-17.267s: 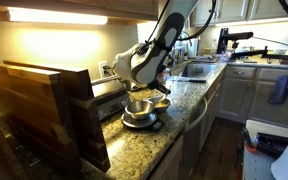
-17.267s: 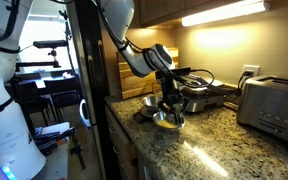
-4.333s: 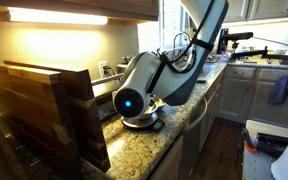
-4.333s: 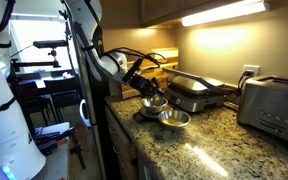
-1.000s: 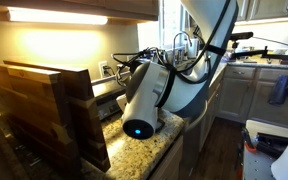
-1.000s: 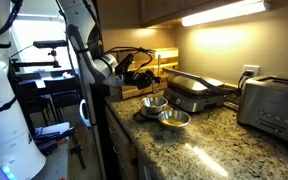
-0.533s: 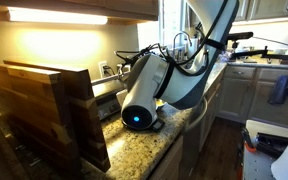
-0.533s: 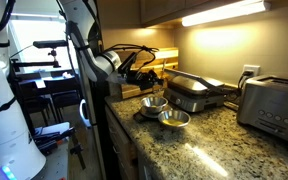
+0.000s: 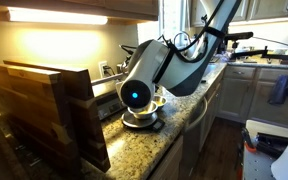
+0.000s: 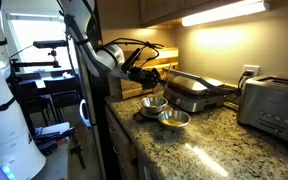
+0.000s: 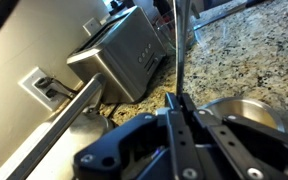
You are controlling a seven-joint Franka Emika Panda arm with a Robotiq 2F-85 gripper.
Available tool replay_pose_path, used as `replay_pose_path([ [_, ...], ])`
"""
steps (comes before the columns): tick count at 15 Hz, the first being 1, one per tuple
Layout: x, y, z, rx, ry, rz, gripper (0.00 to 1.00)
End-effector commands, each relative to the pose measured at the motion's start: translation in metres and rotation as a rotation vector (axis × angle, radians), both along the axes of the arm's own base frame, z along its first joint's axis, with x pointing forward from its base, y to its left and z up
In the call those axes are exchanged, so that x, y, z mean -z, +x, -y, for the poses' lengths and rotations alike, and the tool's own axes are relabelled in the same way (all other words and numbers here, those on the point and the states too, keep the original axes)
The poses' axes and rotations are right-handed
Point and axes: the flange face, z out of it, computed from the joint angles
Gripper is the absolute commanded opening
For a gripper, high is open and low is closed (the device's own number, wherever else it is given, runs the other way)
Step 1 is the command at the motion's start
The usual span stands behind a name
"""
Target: Take the spoon and use it to scoop the contents from the right silver bowl and into the left silver bowl then put the spoon next to the right silver bowl
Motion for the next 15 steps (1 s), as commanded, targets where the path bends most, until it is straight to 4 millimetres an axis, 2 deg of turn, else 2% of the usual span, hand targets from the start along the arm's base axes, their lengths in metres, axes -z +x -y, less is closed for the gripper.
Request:
replay_pose_path([
  [1, -0.015, -0.006, 0.008, 0.003, 0.120, -0.013, 0.02],
  [8, -0.023, -0.002, 0.020, 0.032, 0.295, -0.037, 0.02],
  [15, -0.035, 0.005, 0.065, 0.149, 0.507, -0.001, 0.02],
])
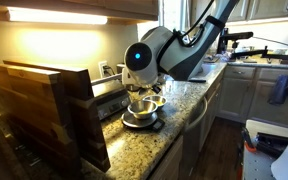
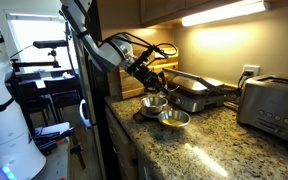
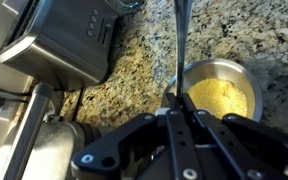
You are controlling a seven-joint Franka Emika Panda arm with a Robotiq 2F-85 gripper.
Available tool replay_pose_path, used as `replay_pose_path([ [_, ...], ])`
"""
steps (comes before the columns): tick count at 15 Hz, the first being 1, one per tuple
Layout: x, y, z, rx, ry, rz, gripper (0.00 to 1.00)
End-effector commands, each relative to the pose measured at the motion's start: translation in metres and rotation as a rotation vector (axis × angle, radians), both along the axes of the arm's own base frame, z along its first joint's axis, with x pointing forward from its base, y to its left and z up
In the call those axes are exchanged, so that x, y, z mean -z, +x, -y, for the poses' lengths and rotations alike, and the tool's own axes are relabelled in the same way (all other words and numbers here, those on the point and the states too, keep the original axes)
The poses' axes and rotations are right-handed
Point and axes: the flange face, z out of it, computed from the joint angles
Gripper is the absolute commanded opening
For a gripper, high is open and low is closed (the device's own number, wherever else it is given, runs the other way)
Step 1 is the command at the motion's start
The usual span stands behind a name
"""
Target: Take the spoon and use it to scoop the contents from the right silver bowl and into the left silver bowl then put the spoon next to the right silver bowl
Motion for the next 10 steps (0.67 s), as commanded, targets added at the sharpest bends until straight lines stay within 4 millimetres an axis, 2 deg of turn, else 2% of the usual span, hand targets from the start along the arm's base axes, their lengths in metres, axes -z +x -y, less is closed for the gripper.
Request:
replay_pose_path([
  [1, -0.020, -0.006, 0.024, 0.051, 0.136, 0.030, 0.02],
  [7, -0.033, -0.003, 0.050, 0.159, 0.308, 0.108, 0.02],
  [8, -0.021, 0.008, 0.043, 0.133, 0.256, 0.069, 0.07],
  [10, -0.023, 0.009, 0.048, 0.149, 0.272, 0.084, 0.07],
])
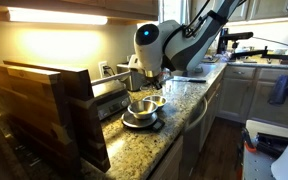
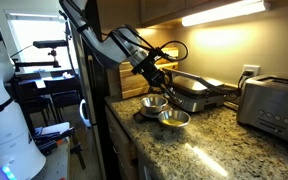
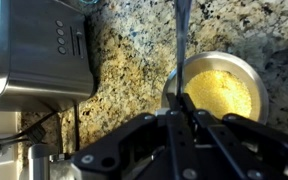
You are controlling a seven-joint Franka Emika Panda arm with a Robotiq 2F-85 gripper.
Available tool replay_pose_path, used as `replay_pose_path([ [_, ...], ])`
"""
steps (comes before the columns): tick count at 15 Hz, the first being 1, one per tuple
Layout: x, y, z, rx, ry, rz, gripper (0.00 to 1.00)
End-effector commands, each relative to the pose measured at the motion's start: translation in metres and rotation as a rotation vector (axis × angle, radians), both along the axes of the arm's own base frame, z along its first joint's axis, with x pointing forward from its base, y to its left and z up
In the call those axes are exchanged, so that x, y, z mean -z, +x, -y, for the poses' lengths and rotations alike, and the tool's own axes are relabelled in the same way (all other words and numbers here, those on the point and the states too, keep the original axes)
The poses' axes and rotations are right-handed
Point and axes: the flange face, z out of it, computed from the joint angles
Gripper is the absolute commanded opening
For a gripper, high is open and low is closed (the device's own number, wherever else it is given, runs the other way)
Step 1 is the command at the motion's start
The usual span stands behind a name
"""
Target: Take the spoon and use it to scoop the contents from the right silver bowl and into the left silver bowl then put the spoon next to the right silver bowl
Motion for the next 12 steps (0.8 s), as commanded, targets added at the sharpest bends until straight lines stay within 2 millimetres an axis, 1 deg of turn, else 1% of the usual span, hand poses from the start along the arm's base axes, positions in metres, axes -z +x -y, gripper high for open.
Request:
replay_pose_path([
  [1, -0.001, 0.000, 0.000, 0.003, 0.003, 0.001, 0.07],
  [6, -0.001, 0.000, 0.000, 0.005, 0.005, 0.003, 0.07],
  [7, -0.003, 0.001, 0.000, 0.017, 0.016, 0.005, 0.02],
  [12, -0.017, 0.005, 0.014, 0.199, 0.130, 0.037, 0.02],
])
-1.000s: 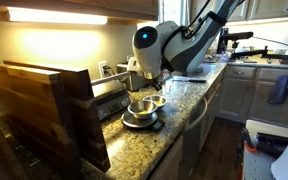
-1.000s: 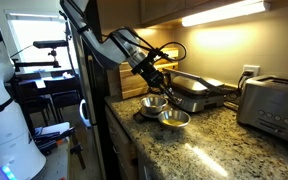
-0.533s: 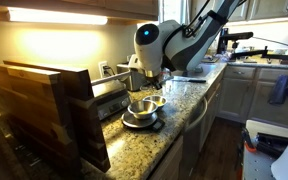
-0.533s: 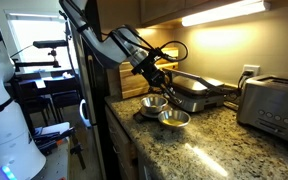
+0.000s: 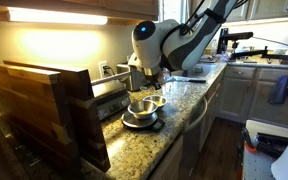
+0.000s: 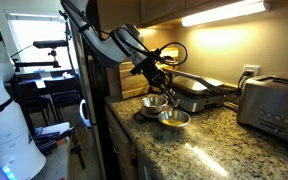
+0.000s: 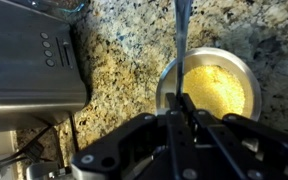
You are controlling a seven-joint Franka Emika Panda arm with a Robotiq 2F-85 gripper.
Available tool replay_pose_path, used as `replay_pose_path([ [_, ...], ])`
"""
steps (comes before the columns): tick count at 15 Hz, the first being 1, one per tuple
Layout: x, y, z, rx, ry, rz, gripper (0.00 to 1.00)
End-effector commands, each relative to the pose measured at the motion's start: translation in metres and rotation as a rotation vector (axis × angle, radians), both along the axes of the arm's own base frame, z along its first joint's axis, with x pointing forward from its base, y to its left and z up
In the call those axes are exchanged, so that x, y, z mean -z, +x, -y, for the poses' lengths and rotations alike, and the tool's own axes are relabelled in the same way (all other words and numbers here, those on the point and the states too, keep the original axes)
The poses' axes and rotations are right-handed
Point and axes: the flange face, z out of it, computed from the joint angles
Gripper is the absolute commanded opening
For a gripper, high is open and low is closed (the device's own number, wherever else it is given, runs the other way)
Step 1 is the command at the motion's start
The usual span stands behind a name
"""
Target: Take the spoon and use it to scoop the contents from the right silver bowl and into the left silver bowl then put the spoon next to the right silver bowl
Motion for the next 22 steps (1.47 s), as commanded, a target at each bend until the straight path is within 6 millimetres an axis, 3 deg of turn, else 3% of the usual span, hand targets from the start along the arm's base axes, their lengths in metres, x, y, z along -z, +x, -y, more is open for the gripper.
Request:
replay_pose_path([
  [1, -0.016, 0.000, 0.015, 0.132, 0.072, 0.032, 0.02],
  [3, -0.022, 0.002, 0.023, 0.189, 0.106, 0.049, 0.02],
  [13, -0.030, 0.010, 0.108, 0.542, 0.301, 0.104, 0.02],
  [16, -0.036, 0.010, 0.111, 0.573, 0.324, 0.145, 0.02],
  [18, -0.030, 0.012, 0.110, 0.554, 0.300, 0.109, 0.07],
  [22, -0.026, 0.013, 0.109, 0.553, 0.299, 0.103, 0.07],
])
